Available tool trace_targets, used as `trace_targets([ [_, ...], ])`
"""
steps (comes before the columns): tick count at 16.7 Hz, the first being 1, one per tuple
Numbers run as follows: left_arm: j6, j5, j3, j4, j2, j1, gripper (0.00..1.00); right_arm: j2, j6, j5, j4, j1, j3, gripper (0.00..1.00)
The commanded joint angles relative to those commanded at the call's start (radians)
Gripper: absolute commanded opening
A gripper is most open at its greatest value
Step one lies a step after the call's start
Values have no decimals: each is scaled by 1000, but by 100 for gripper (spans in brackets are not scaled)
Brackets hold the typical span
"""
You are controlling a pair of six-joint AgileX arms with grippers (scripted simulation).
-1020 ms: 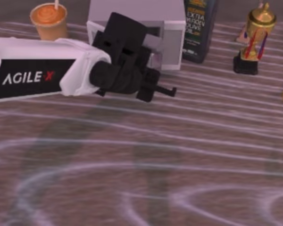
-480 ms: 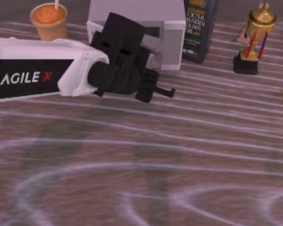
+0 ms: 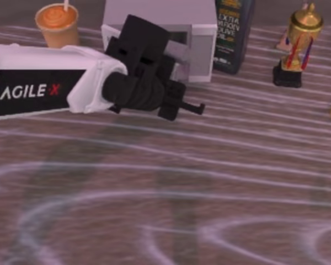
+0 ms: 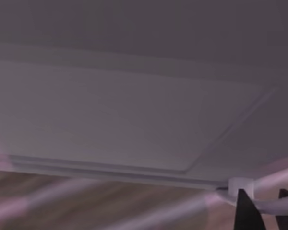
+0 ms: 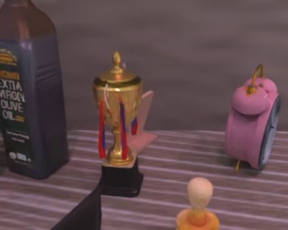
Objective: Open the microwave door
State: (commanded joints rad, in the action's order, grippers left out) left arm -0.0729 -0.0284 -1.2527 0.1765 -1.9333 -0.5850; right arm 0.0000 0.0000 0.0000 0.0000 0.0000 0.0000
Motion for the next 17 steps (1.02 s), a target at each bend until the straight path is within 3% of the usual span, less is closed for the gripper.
trace_targets([
  [9, 0, 0, 0, 0, 0, 0, 0, 0, 0, 0, 0, 0, 0, 100],
  [17, 50, 43, 34, -10, 24, 18, 0, 0, 0, 0, 0, 0, 0, 100],
])
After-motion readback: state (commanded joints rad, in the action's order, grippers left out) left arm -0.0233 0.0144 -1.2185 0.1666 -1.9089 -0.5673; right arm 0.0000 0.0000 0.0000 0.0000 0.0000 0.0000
